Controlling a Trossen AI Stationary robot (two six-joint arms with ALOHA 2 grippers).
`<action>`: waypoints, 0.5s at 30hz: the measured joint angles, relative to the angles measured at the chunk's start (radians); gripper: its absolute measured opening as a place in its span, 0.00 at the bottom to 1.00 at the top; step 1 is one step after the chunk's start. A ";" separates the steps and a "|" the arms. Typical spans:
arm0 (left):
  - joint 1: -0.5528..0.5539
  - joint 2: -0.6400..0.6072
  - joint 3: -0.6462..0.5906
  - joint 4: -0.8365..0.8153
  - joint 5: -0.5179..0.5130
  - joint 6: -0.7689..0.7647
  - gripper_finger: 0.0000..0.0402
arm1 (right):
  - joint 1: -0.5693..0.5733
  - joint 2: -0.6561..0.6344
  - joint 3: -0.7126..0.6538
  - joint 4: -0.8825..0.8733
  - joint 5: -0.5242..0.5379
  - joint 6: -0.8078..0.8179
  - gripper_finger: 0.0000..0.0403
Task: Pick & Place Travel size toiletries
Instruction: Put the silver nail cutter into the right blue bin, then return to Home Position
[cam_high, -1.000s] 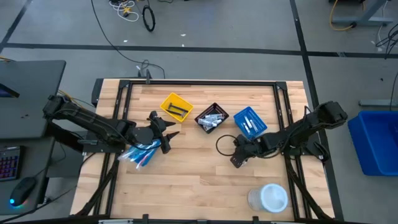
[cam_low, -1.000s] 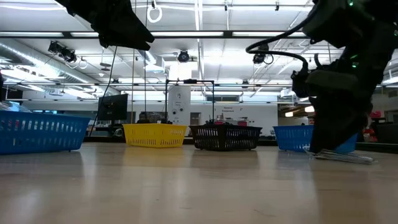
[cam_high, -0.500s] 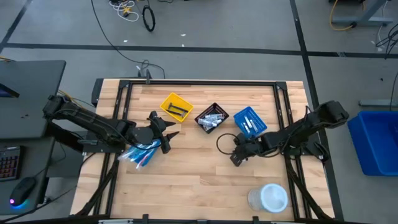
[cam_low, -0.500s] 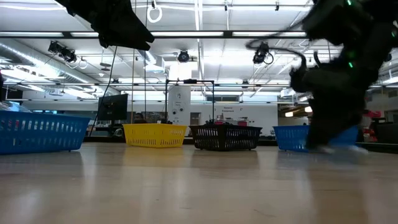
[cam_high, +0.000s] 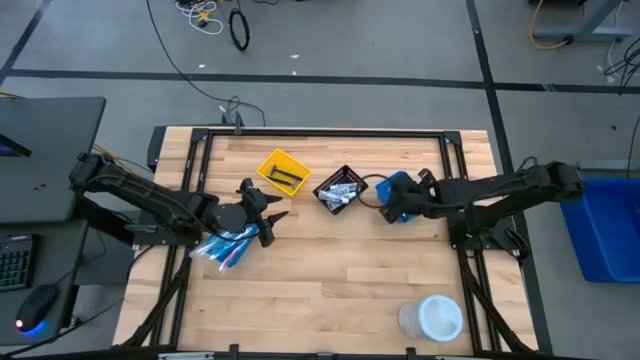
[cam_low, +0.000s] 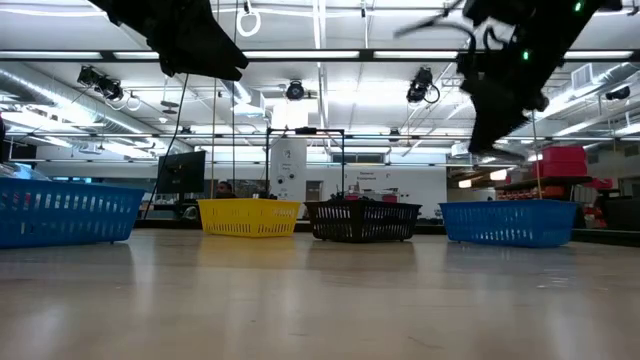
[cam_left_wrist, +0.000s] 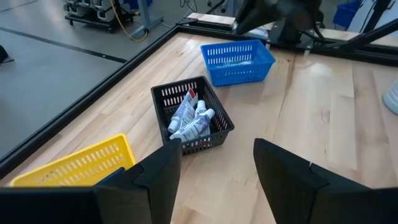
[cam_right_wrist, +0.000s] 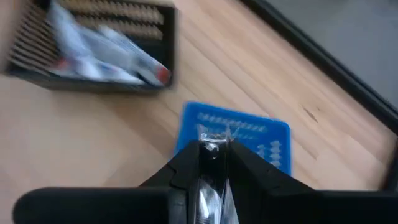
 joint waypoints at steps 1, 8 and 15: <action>0.000 0.000 0.000 0.000 0.000 0.008 0.52 | -0.022 0.003 -0.018 0.001 -0.006 -0.003 0.19; 0.000 0.000 0.000 0.006 0.007 0.013 0.52 | -0.092 0.008 -0.144 0.144 -0.070 -0.094 0.26; 0.000 0.000 0.000 0.006 0.023 0.037 0.52 | -0.121 0.008 -0.172 0.153 -0.085 -0.130 0.48</action>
